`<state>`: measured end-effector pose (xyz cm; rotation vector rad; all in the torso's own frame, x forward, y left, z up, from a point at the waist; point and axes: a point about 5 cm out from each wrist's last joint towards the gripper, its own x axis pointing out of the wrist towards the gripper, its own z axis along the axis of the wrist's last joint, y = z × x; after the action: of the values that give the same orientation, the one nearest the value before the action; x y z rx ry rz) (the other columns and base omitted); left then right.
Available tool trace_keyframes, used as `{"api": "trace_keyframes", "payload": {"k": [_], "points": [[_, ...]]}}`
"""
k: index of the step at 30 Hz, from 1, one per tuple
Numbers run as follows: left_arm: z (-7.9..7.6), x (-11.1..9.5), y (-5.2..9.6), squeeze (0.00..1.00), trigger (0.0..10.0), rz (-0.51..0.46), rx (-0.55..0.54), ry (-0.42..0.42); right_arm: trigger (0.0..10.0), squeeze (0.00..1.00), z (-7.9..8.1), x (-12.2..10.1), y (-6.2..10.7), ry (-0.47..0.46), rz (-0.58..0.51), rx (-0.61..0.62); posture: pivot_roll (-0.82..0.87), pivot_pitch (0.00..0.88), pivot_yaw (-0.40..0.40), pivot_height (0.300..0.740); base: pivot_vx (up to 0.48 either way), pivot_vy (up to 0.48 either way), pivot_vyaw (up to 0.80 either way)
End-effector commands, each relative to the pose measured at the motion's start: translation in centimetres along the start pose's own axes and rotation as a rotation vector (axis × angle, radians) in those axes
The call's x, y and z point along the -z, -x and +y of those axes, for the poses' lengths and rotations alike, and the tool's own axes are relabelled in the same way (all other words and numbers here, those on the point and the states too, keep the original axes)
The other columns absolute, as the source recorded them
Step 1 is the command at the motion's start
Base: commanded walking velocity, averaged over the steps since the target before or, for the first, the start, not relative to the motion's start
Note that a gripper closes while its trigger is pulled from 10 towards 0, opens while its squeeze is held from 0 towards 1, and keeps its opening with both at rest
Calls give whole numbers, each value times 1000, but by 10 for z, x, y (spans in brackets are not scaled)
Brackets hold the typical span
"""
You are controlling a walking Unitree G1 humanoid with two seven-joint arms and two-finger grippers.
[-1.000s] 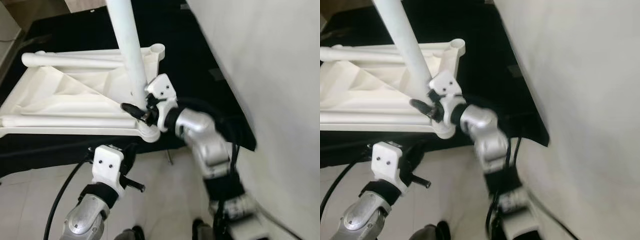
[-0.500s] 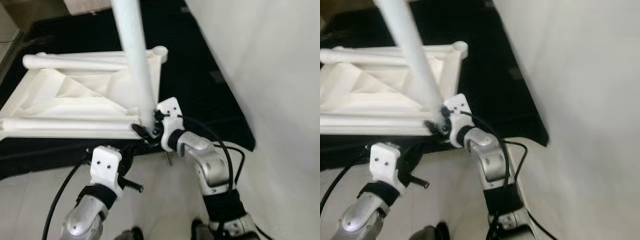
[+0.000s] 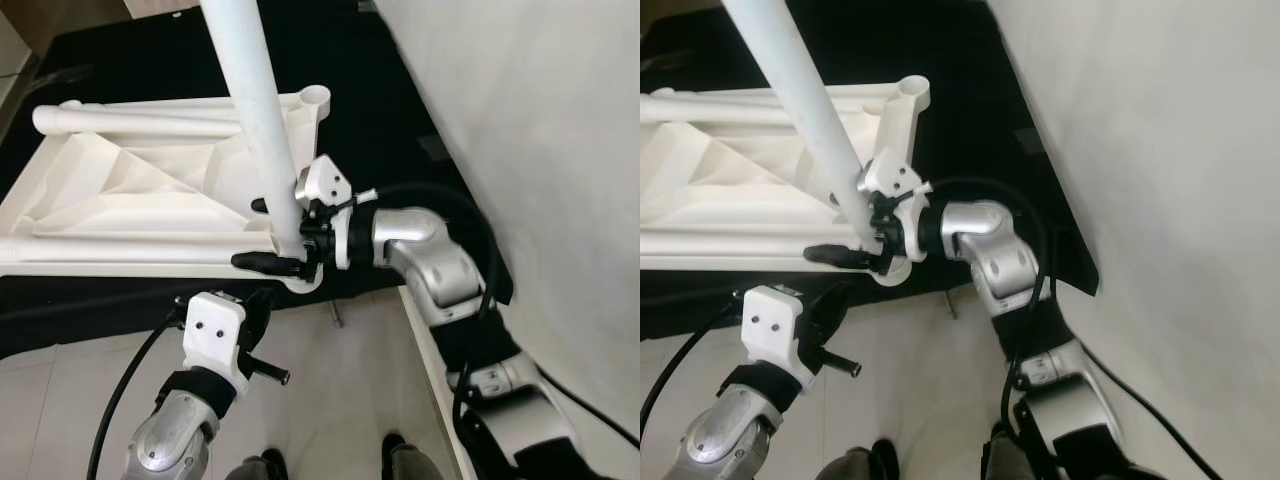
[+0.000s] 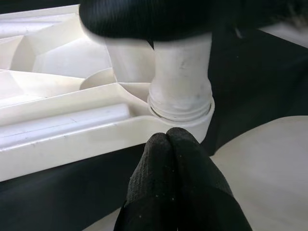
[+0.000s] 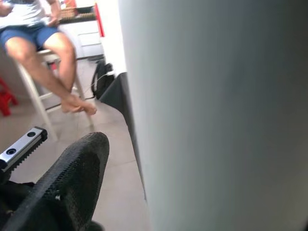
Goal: Building children table
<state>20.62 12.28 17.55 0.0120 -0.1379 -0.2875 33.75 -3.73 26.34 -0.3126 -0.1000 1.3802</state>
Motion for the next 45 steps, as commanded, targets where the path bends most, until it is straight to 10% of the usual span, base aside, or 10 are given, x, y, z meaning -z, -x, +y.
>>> {"api": "trace_keyframes", "payload": {"k": [1, 2, 4, 31, 32, 33, 34, 43, 44, 45], "points": [[0, 2, 4, 0, 10000, 17, -8, 0, 10000, 0, 4, -1, -6, 14, -13, -51, 19, 290, 83, 740, 0, 0, 0], [0, 2, 4, 0, 10000, 17, -8, 1, 2902, 0, 1, -3, -6, 25, -8, -65, 20, 292, 83, 740, 0, 0, 0], [0, 2, 4, 0, 10000, 16, -8, 1, 0, 0, 0, -3, -5, 40, 9, -106, 20, 296, 84, 740, 0, 0, 0], [6, 1, 3, 0, 10000, 18, -8, -3, 0, 0, 62, 70, -13, -408, 176, 791, -7, 306, 105, 740, 0, 0, 0], [6, 1, 2, 0, 10000, 18, -8, -3, 10000, 0, 54, 64, -17, -390, 139, 775, 0, 306, 104, 740, 0, 0, 0], [6, 1, 2, 0, 10000, 18, -8, -3, 10000, 0, 54, 64, -17, -390, 139, 775, 0, 306, 104, 740, 0, 0, 0], [6, 1, 2, 0, 10000, 17, -11, -4, 10000, 1000, 46, 52, -21, -393, 62, 725, 0, 308, 105, 740, 0, 0, 0], [6, 0, 3, 0, 10000, 17, -17, -4, 10000, 1000, 38, 1, -25, -289, -162, 383, 12, 317, 109, 740, 0, 0, 0], [6, 0, 3, 0, 10000, 16, -16, -3, 10000, 286, 34, -2, -21, -223, -154, 301, 14, 319, 108, 740, 0, 0, 0], [6, 0, 3, 0, 10000, 16, -16, -3, 10000, 286, 34, -2, -21, -223, -154, 301, 14, 319, 108, 740, 0, 0, 0]]}}
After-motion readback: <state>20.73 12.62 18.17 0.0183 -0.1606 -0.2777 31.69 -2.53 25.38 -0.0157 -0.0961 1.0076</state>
